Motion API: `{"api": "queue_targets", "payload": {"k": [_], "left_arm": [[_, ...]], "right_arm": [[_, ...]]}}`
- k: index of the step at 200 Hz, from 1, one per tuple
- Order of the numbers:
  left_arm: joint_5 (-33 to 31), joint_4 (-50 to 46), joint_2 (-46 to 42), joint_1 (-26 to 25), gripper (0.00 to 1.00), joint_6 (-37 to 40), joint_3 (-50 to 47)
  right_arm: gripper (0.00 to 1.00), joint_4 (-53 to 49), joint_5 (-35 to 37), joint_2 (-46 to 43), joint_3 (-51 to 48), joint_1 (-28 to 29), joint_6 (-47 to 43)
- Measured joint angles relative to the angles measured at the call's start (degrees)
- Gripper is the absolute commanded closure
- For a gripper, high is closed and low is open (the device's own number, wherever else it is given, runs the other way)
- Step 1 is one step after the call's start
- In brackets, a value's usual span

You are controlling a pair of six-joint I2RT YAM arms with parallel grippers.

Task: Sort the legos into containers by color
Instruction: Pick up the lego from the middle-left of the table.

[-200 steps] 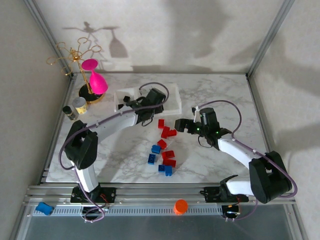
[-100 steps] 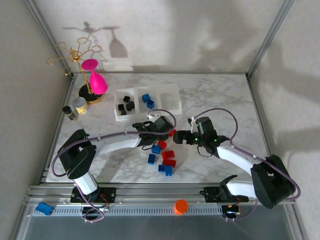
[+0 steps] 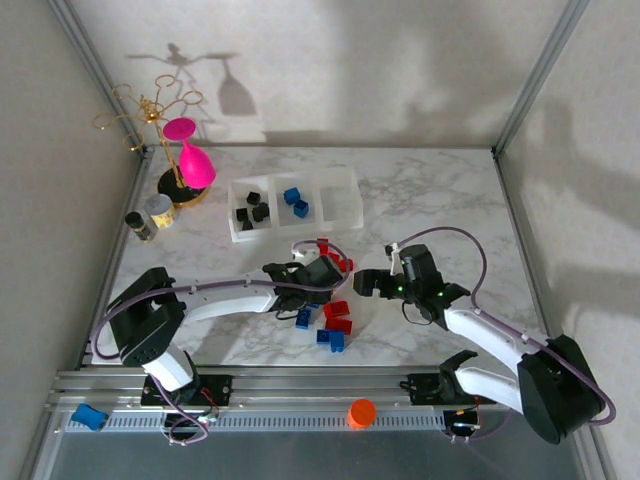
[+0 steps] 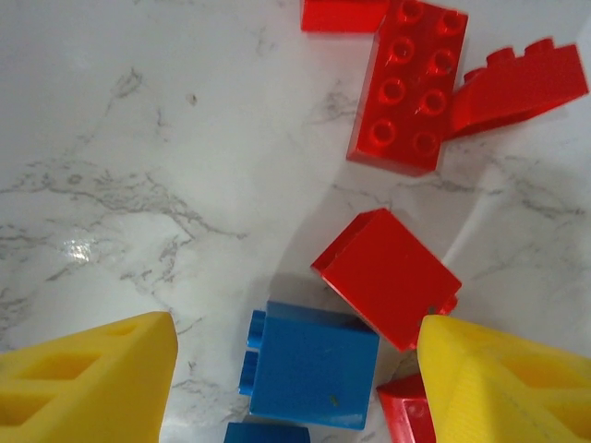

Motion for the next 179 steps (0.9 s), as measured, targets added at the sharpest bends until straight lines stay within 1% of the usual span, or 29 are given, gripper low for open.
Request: {"api": "queue_targets", "payload": {"k": [29, 53, 99, 111, 153, 179], "left_arm": [[1.0, 0.0, 0.0, -0.7, 0.31, 0.9, -0.1], [1.8, 0.3, 0.2, -0.8, 0.34, 1.9, -0.1], [2.4, 0.6, 2.4, -0.8, 0.36, 2.9, -0.6], [2.4, 0.8, 2.5, -0.8, 0.38, 3.0, -1.0], [2.6, 2.5, 4.4, -0.9, 0.42, 3.3, -1.1], [2.6, 3.0, 5.9, -0.9, 0.47, 3.6, -1.1]], "right_arm": [[0.01, -0.2, 0.6, -1.1, 0.0, 0.0, 0.1], [0.01, -0.2, 1.0, -1.1, 0.0, 0.0, 0.6], [0.01, -0.4, 1.1, -1.2, 0.0, 0.0, 1.0], [0.01, -0.4, 1.1, -1.2, 0.0, 0.0, 1.0], [0.01, -0.4, 1.0, -1.2, 0.0, 0.0, 1.0], [0.01, -0.4, 1.0, -0.9, 0.0, 0.0, 1.0]]}}
